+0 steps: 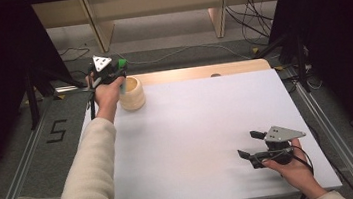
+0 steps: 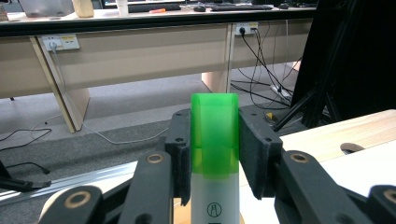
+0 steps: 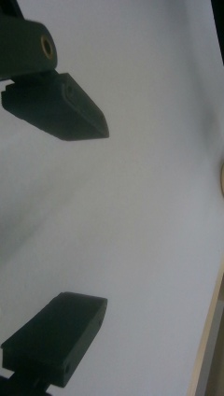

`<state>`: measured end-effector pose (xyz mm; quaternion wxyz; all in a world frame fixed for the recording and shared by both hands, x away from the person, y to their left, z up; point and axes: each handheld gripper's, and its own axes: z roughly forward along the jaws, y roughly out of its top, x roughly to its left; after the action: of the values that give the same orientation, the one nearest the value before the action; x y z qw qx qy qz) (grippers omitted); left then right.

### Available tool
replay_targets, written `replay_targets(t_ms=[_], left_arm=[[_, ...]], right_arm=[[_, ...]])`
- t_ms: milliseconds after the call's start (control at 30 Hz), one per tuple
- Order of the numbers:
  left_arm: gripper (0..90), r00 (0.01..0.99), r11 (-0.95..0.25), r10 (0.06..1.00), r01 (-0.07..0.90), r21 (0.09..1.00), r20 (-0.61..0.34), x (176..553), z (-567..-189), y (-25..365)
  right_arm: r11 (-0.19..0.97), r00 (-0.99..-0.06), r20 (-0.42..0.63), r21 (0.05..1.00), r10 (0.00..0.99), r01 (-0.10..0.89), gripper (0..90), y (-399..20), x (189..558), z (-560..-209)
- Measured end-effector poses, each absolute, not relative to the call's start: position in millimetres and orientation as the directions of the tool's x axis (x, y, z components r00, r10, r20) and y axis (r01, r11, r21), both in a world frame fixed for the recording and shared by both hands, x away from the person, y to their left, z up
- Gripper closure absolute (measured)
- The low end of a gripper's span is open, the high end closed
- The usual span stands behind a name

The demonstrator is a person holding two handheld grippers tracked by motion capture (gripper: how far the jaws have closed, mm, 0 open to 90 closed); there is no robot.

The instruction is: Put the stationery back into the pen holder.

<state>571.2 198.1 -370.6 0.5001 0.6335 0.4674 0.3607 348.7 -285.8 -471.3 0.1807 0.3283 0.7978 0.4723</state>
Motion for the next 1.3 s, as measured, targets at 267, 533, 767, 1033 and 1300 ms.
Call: replay_targets(t_ms=[267,533,767,1033,1300], left_arm=[[67.0,0.323,-0.089,0.946,0.198,0.976,0.020,574,-372,196],[67.0,0.328,-0.101,0.944,0.195,0.976,0.033,577,-376,196],[66.9,0.333,-0.098,0.943,0.185,0.978,0.031,581,-379,194],[66.9,0.335,-0.099,0.942,0.184,0.978,0.032,585,-381,192],[66.9,0.342,-0.107,0.939,0.178,0.978,0.040,589,-383,186]], right_arm=[[0.337,-0.719,0.023,0.873,0.695,0.353,16.3,-286,349,-471],[0.335,-0.721,0.022,0.875,0.693,0.349,16.3,-286,349,-471],[0.337,-0.720,0.023,0.873,0.693,0.352,16.3,-286,349,-471],[0.337,-0.720,0.023,0.873,0.694,0.353,16.3,-286,349,-472],[0.337,-0.723,0.026,0.873,0.690,0.353,16.3,-286,349,-472]])
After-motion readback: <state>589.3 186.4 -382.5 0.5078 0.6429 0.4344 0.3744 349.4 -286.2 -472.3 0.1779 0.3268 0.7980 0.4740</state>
